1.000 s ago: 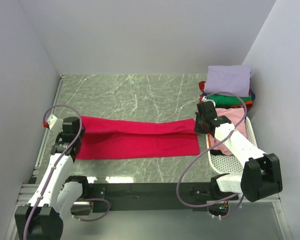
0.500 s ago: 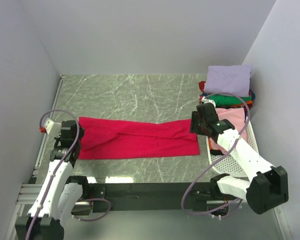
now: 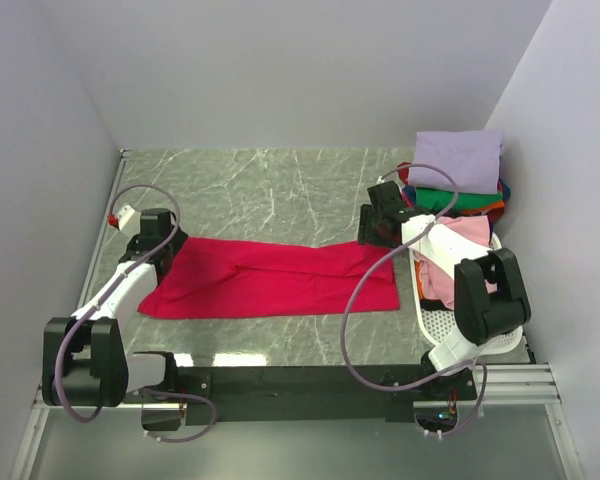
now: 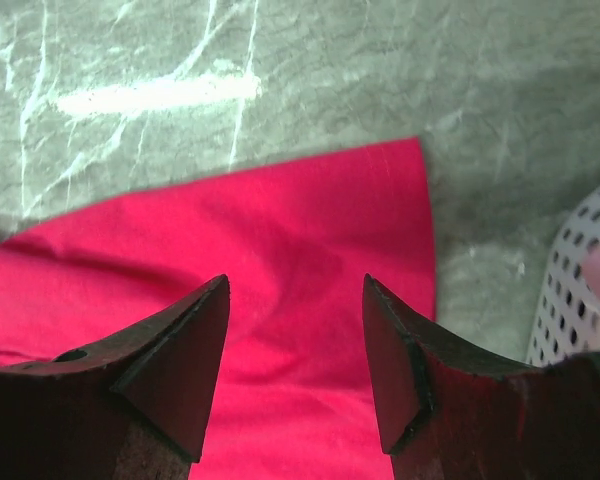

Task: Fold and stack the t-shirts
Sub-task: Fold the tshirt

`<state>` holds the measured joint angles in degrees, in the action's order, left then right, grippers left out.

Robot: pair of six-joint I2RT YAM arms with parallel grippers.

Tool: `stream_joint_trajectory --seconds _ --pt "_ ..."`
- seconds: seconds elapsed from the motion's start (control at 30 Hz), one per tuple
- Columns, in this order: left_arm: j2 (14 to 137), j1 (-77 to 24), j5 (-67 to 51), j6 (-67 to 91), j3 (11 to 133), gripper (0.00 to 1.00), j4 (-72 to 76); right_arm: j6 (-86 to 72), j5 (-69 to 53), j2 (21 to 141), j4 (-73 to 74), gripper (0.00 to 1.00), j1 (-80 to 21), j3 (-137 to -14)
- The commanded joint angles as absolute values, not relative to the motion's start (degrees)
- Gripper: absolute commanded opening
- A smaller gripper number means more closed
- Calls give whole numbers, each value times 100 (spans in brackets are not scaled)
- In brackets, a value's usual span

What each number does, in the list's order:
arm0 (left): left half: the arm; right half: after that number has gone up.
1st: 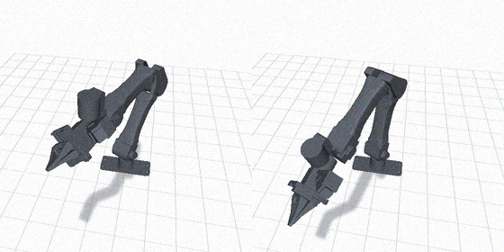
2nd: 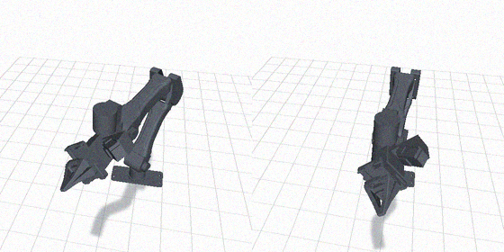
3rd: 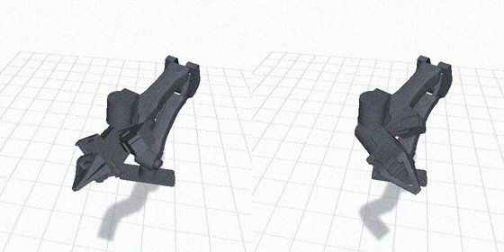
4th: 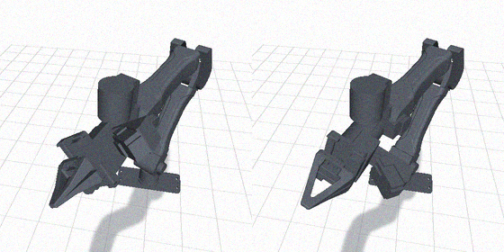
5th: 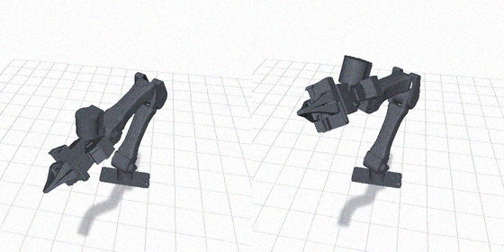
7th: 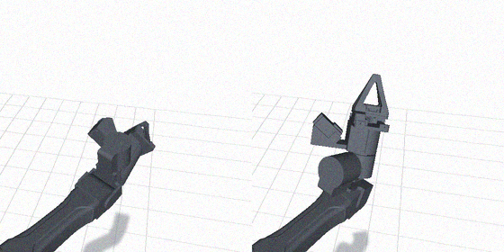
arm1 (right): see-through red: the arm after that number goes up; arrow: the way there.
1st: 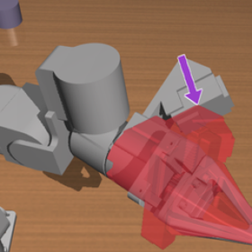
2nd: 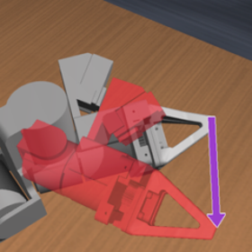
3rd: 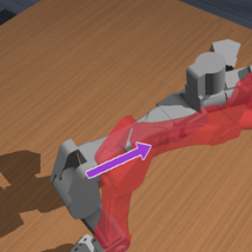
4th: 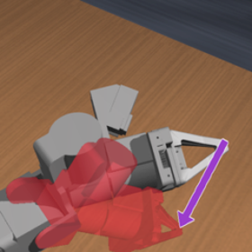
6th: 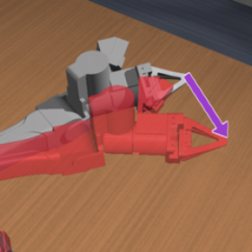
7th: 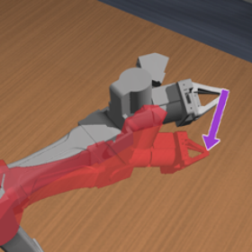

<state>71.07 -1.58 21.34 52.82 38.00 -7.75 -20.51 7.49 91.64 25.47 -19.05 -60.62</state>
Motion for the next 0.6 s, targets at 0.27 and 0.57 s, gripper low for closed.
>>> stream_joint_trajectory --seconds 0.27,0.57 --pt "7391 316 2382 4922 4122 84 -194 -1934 659 9870 2347 63 -1574 -6688" --pt "7813 764 1785 4878 4017 77 202 -1916 1317 10239 2662 63 -1521 -6996"
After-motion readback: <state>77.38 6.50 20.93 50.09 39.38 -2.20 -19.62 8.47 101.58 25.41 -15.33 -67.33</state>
